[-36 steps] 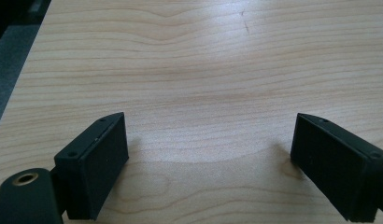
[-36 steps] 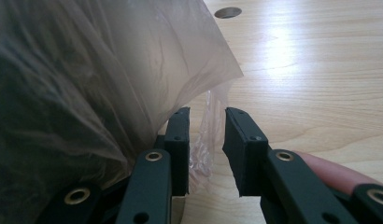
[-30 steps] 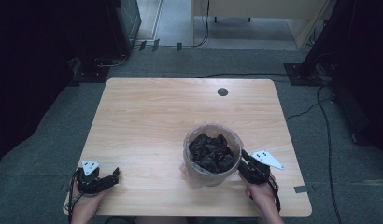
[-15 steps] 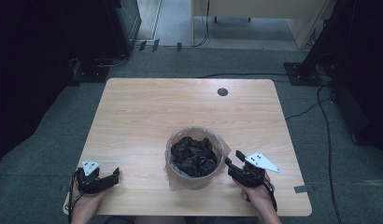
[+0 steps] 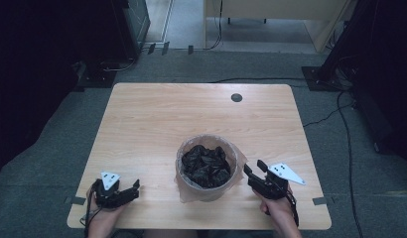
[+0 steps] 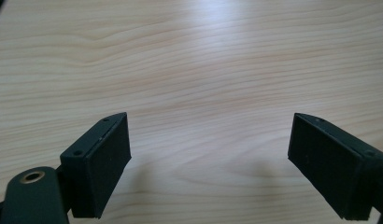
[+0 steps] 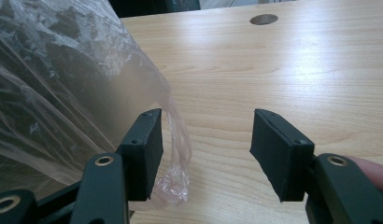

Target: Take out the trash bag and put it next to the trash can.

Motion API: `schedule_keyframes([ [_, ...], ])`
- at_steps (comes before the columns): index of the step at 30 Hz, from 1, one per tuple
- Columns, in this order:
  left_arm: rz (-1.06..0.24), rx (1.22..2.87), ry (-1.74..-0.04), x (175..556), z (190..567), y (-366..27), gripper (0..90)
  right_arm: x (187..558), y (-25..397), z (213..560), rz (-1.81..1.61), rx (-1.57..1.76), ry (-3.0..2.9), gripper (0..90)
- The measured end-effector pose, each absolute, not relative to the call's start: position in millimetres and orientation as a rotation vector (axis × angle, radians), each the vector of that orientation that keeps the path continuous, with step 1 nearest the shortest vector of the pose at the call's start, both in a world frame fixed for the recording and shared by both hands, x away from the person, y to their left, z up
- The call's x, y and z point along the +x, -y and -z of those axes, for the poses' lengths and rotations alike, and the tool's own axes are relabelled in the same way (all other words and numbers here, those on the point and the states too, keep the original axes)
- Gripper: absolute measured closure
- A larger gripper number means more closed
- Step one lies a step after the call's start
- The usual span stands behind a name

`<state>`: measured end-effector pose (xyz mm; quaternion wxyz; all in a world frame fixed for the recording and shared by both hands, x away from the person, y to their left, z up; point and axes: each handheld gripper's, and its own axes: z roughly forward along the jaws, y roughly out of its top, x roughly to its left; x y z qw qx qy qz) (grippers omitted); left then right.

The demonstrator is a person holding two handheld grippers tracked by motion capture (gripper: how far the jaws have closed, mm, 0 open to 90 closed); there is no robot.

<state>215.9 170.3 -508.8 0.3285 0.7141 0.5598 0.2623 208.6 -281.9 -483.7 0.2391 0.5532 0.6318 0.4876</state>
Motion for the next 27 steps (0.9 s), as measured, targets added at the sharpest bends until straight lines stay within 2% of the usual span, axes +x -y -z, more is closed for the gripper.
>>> schedule_keyframes([
  [5,-0.658,1.923,-1.36,206.2,505.5,-137.0,12.6,207.5,282.1,484.7,-1.326,1.513,-1.73,44.1],
  [15,-0.605,1.965,-1.261,195.7,504.3,-91.5,12.6,207.0,283.4,486.2,-1.306,1.534,-1.722,44.1],
  [27,-0.598,2.023,-1.177,190.8,502.7,-59.6,12.6,204.7,284.5,488.7,-1.284,1.545,-1.721,44.1],
])
